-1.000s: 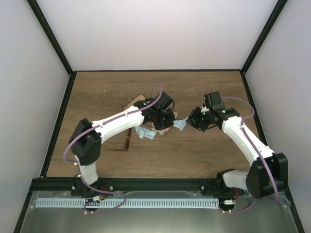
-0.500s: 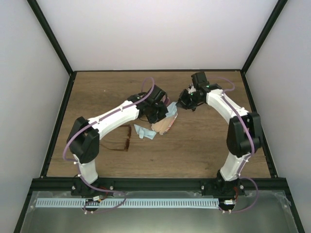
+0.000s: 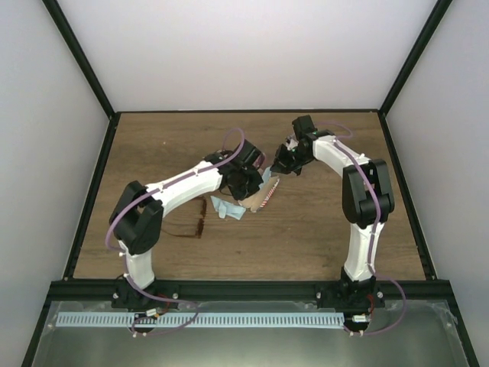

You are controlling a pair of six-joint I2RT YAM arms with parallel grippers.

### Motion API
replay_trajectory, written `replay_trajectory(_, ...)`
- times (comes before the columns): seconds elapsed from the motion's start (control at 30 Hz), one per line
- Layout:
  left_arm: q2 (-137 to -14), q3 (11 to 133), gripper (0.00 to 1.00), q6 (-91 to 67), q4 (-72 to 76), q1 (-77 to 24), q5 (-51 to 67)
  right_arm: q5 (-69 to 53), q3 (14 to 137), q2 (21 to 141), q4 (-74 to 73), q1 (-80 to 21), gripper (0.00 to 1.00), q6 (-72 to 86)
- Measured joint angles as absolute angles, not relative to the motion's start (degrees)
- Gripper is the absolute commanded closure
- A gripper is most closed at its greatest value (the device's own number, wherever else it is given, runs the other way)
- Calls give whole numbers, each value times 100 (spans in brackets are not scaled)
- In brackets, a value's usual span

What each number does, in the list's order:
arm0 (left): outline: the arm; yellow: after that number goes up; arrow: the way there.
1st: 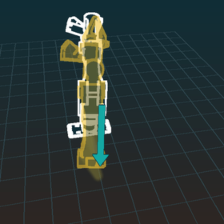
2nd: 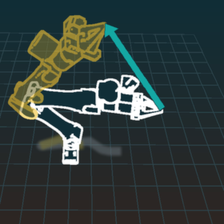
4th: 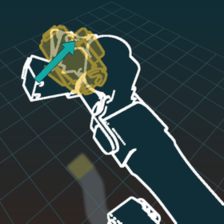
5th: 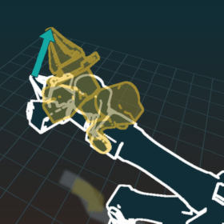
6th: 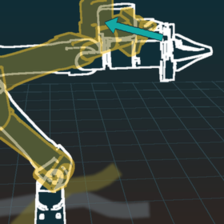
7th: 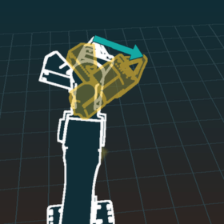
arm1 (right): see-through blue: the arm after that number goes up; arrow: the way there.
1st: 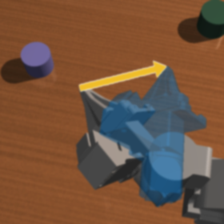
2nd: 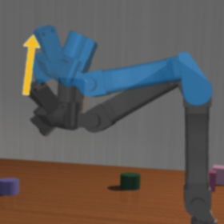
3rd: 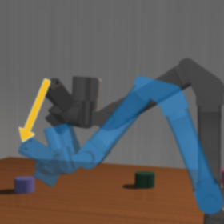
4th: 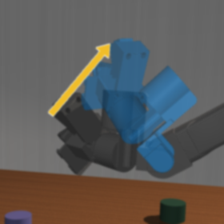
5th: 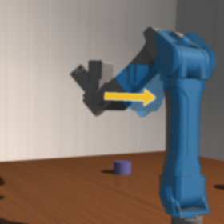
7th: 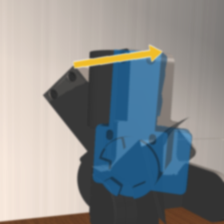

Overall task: Organize the sunglasses
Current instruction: Place the glasses cleaning cloth in the sunglasses case.

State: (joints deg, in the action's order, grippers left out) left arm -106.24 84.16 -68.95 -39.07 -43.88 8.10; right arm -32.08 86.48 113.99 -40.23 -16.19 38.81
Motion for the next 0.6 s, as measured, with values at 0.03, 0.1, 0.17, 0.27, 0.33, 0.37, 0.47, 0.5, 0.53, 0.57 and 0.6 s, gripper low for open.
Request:
replay_trajectory(0.03, -10669, 8388, 96, -6901, -3896, -4390, 827, -3210, 8646, 11406, -4032, -1619, 99, 3833)
replay_trajectory(0.1, -10768, 8344, 96, -6908, -3870, -4397, 871, -3214, 8632, 11404, -4023, -1619, 99, 3771)
replay_trajectory(0.17, -10879, 8331, 96, -6912, -3841, -4412, 923, -3214, 8567, 11404, -3997, -1619, 99, 3701)
replay_trajectory(0.27, -11030, 8324, 96, -6923, -3804, -4462, 978, -3208, 8355, 11404, -3968, -1614, 99, 3632)
replay_trajectory(0.33, -11120, 8322, 96, -6925, -3780, -4506, 1024, -3190, 8221, 11404, -3977, -1608, 99, 3590)
replay_trajectory(0.37, -11153, 8322, 96, -6925, -3769, -4523, 1041, -3188, 8156, 11404, -3970, -1603, 99, 3568)
replay_trajectory(0.47, -11238, 8322, 96, -6921, -3763, -4560, 1076, -3168, 8005, 11404, -3955, -1592, 99, 3511)
replay_trajectory(0.5, -11257, 8318, 96, -6917, -3763, -4565, 1079, -3159, 7970, 11404, -3946, -1588, 99, 3492)
replay_trajectory(0.53, -11268, 8309, 96, -6904, -3767, -4565, 1081, -3144, 7931, 11404, -3942, -1584, 99, 3476)
replay_trajectory(0.57, -11277, 8302, 96, -6895, -3765, -4565, 1083, -3131, 7883, 11402, -3935, -1581, 99, 3450)
replay_trajectory(0.6, -11279, 8283, 96, -6882, -3760, -4565, 1094, -3116, 7846, 11395, -3938, -1577, 99, 3437)
